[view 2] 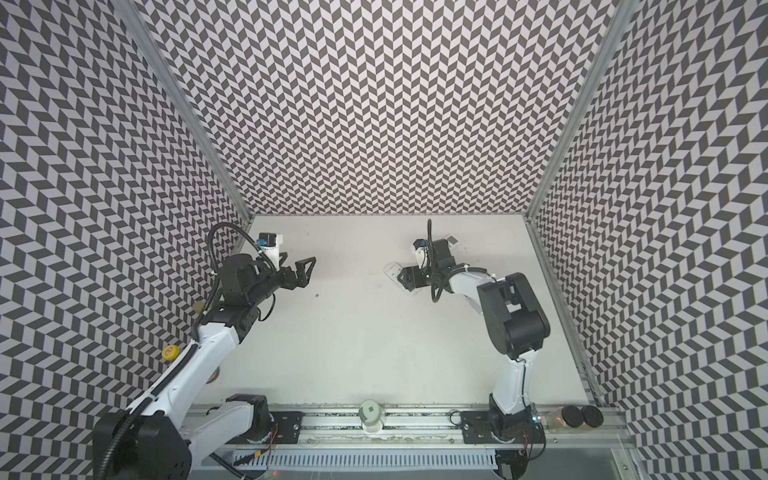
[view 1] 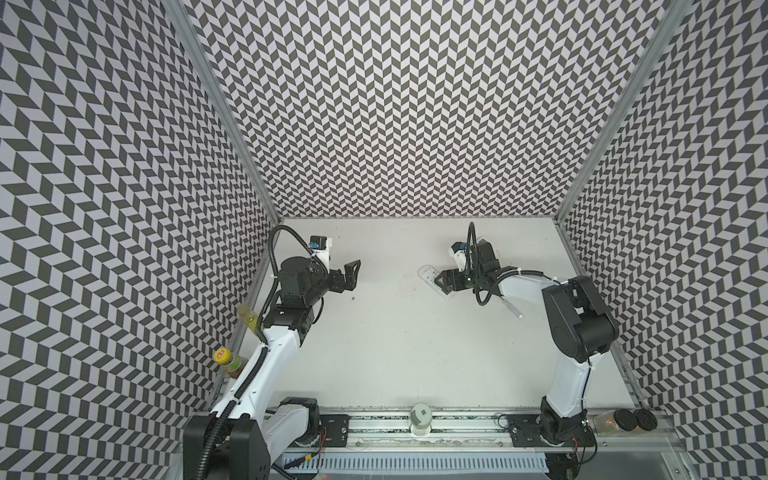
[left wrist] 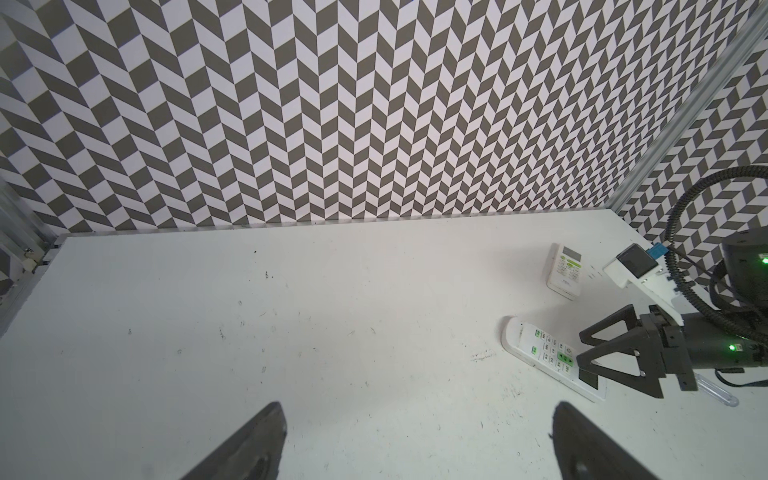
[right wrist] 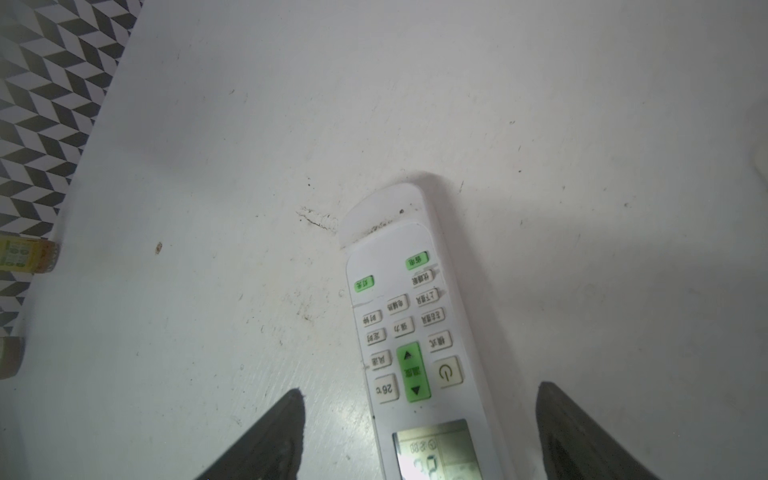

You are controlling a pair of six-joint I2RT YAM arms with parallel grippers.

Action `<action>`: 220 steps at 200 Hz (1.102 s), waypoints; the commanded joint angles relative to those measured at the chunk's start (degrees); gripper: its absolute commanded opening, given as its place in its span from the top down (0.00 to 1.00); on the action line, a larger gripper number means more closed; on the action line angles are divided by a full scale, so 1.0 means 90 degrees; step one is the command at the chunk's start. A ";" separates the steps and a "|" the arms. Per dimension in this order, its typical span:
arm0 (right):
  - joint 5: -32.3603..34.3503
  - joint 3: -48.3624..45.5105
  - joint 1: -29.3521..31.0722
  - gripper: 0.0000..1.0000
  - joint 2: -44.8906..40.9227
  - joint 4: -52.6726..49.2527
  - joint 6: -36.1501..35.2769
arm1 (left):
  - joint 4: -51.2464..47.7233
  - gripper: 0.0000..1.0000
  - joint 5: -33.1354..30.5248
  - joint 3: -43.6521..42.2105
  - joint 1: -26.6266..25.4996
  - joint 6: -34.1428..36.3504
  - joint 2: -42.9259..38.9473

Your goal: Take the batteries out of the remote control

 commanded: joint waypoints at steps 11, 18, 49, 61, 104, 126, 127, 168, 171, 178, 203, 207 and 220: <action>-0.0321 0.0086 0.0105 0.15 0.0332 -0.0131 -0.0091 | 0.0089 0.00 -0.0085 0.0022 0.0006 0.0042 -0.0087; -0.0365 0.0120 0.0147 0.18 0.0382 -0.0215 -0.0136 | 0.0075 0.00 -0.0085 0.0034 0.0012 0.0043 -0.0077; -0.0394 0.0159 0.0366 0.17 0.0444 -0.0343 -0.0241 | 0.0064 0.00 -0.0097 0.0091 0.0042 0.0043 -0.0058; -0.0413 0.0164 0.0455 0.18 0.0450 -0.0375 -0.0260 | 0.0072 0.00 -0.0088 0.0084 0.0044 0.0060 -0.0065; -0.0641 0.0222 0.0915 0.18 0.0441 -0.0427 -0.0222 | 0.0027 0.00 -0.0095 0.0108 0.0093 0.0166 -0.0078; -0.0858 0.0256 0.1132 0.18 0.0405 -0.0327 -0.0141 | -0.0038 0.00 -0.0018 0.0183 0.0091 0.0353 -0.0030; -0.0870 0.0259 0.1144 0.18 0.0402 -0.0322 -0.0132 | -0.0036 0.00 -0.0018 0.0187 0.0091 0.0364 -0.0029; -0.1285 0.0300 0.1209 0.18 0.0274 -0.0218 0.0047 | -0.0117 0.00 0.0028 0.0271 0.0039 0.0538 0.0040; -0.1260 0.0309 0.1216 0.18 0.0235 -0.0260 0.0026 | -0.0107 0.00 0.0070 0.0277 0.0022 0.0574 0.0053; -0.1185 0.0311 0.1209 0.18 0.0109 -0.0347 -0.0022 | -0.0112 0.00 0.0181 0.0298 -0.0021 0.0657 0.0091; -0.0781 0.0162 0.1200 0.18 -0.0595 -0.0567 -0.0092 | -0.0222 0.00 0.0312 0.0550 -0.0161 0.0716 0.0336; -0.0718 0.0116 0.1189 0.18 -0.0730 -0.0584 -0.0077 | -0.0231 0.00 0.0309 0.0594 -0.0197 0.0710 0.0388; -0.0498 -0.0039 0.1156 0.17 -0.1166 -0.0674 -0.0050 | -0.0301 0.00 0.0272 0.0753 -0.0339 0.0683 0.0540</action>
